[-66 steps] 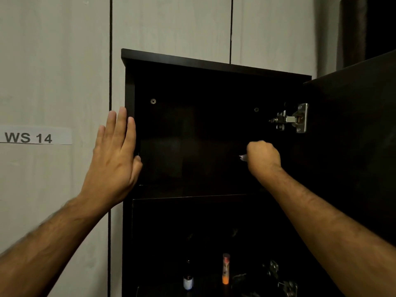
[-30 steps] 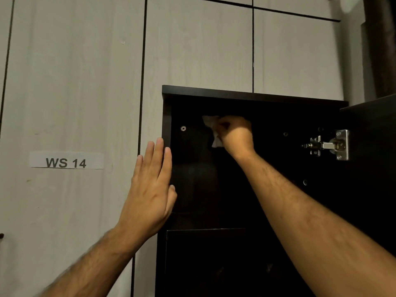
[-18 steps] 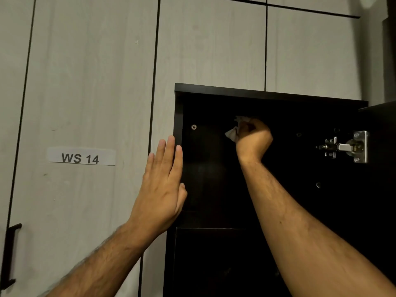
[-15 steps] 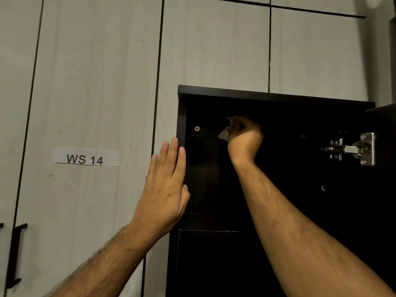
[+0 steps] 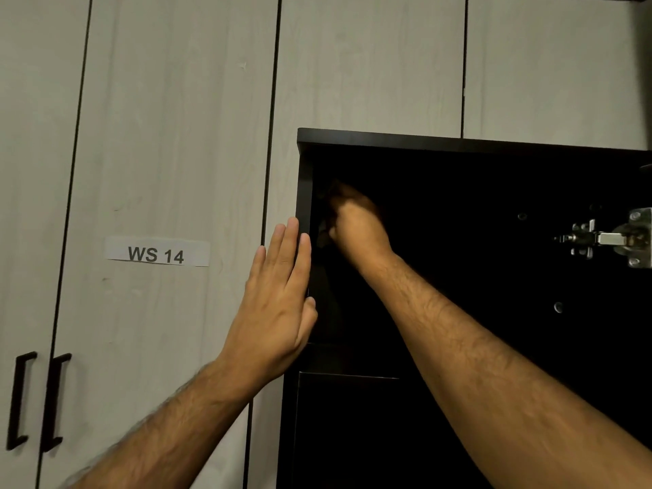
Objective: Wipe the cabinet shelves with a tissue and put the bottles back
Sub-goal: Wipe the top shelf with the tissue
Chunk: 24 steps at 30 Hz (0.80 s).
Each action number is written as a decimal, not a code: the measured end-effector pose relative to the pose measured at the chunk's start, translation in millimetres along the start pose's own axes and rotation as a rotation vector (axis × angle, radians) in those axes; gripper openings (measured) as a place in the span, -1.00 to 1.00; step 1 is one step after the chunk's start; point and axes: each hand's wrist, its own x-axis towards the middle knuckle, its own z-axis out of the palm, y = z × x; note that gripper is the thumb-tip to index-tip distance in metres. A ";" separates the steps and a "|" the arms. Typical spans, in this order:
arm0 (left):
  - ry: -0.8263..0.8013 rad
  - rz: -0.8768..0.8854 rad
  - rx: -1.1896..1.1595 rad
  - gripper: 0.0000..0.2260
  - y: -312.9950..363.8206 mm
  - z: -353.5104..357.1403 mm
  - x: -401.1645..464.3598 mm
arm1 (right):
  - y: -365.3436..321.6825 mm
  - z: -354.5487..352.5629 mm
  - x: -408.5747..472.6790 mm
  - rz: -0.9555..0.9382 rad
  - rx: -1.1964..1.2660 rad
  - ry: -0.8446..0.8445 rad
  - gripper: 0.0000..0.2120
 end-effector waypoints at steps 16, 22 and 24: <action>-0.123 0.100 0.265 -0.36 -31.4 -22.0 5.3 | -3.0 7.3 -99.2 -0.465 -0.235 -0.603 -0.84; -0.153 0.074 0.266 -0.36 -29.9 -24.9 5.1 | -4.3 1.1 -83.7 -0.314 -0.252 -0.561 -0.84; -0.158 0.062 0.263 -0.36 -30.3 -25.8 4.6 | 7.2 -13.2 -62.6 -0.251 -0.247 -0.301 -0.85</action>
